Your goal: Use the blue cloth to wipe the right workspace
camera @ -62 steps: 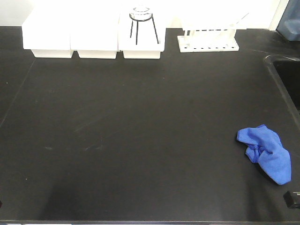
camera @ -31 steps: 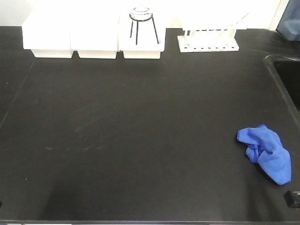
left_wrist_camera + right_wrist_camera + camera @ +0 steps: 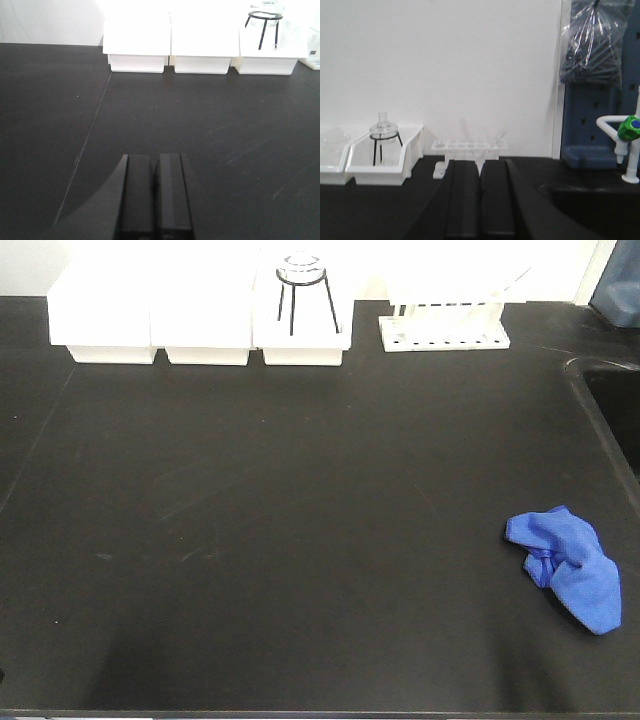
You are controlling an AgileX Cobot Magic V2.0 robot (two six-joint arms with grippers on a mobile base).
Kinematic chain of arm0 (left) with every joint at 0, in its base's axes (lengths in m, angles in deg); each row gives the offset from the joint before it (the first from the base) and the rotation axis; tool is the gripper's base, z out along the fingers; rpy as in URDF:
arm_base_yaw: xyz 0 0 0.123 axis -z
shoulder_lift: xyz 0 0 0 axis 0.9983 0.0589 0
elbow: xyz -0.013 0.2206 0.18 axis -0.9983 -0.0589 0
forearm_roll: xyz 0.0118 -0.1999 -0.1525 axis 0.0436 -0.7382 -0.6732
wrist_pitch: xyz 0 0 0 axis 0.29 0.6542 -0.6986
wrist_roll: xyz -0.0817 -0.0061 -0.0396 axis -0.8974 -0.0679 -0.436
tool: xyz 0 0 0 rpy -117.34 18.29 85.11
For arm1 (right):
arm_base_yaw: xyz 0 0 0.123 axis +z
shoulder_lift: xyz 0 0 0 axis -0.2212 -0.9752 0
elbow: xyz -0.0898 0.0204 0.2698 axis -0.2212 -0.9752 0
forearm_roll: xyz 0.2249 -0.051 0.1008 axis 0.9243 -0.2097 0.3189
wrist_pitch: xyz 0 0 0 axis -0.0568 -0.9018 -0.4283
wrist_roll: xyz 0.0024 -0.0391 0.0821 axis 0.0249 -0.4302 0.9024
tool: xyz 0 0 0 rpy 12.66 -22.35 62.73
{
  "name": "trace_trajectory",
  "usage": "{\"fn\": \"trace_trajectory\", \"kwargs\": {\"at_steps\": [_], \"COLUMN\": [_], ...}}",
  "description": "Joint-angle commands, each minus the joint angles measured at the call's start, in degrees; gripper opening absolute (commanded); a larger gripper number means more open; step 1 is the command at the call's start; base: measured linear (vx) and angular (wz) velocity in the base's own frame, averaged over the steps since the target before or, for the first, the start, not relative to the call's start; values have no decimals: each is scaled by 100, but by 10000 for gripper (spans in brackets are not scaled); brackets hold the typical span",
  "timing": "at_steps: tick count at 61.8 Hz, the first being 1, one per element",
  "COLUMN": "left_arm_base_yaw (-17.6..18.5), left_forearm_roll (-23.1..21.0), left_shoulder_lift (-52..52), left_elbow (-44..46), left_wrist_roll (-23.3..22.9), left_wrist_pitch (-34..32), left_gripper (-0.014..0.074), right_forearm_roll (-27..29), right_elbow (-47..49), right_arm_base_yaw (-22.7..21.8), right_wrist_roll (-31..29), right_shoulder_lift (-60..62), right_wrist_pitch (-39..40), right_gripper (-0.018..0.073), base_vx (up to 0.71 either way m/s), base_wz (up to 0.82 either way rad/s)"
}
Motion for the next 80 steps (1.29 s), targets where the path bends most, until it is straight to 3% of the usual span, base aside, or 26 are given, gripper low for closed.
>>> {"fn": "trace_trajectory", "kwargs": {"at_steps": [1,9,20,27,34,48,54,66,80], "left_arm_base_yaw": [41,41,41,41,41,41,41,41,41], "left_forearm_roll": [5,5,5,5,5,5,5,5,5], "left_shoulder_lift": [-92,-92,-92,-92,-92,-92,-92,-92,-92], "left_elbow": [-174,-174,-174,-174,-174,-174,-174,-174,-174], "left_wrist_roll": [-49,-49,-49,-49,-49,-49,-49,-49,-49], "left_wrist_pitch": [-453,-453,-453,-453,-453,-453,-453,-453,-453], "left_gripper": [-6,-6,-6,-6,-6,-6,-6,-6,-6], "right_forearm_roll": [-42,-15,-11,20,-25,-448,-728,-1573,-1622], "right_elbow": [835,1580,1828,1822,1822,1822,1830,1824,1824], "right_arm_base_yaw": [-4,-4,-4,-4,-4,-4,-4,-4,-4], "right_wrist_roll": [-10,4,-10,-84,-101,-113,-17,689,695], "right_shoulder_lift": [-723,-1527,-2126,-2348,-2495,-2547,-2608,-3624,-5317], "right_wrist_pitch": [-647,-1673,-1919,-2064,-2105,-1834,-1755,-2109,-1753], "right_gripper": [-8,-8,6,63,189,552,624,594,575], "base_vx": [0,0,0,0,0,0,0,0,0], "base_wz": [0,0,0,0,0,0,0,0,0]}}
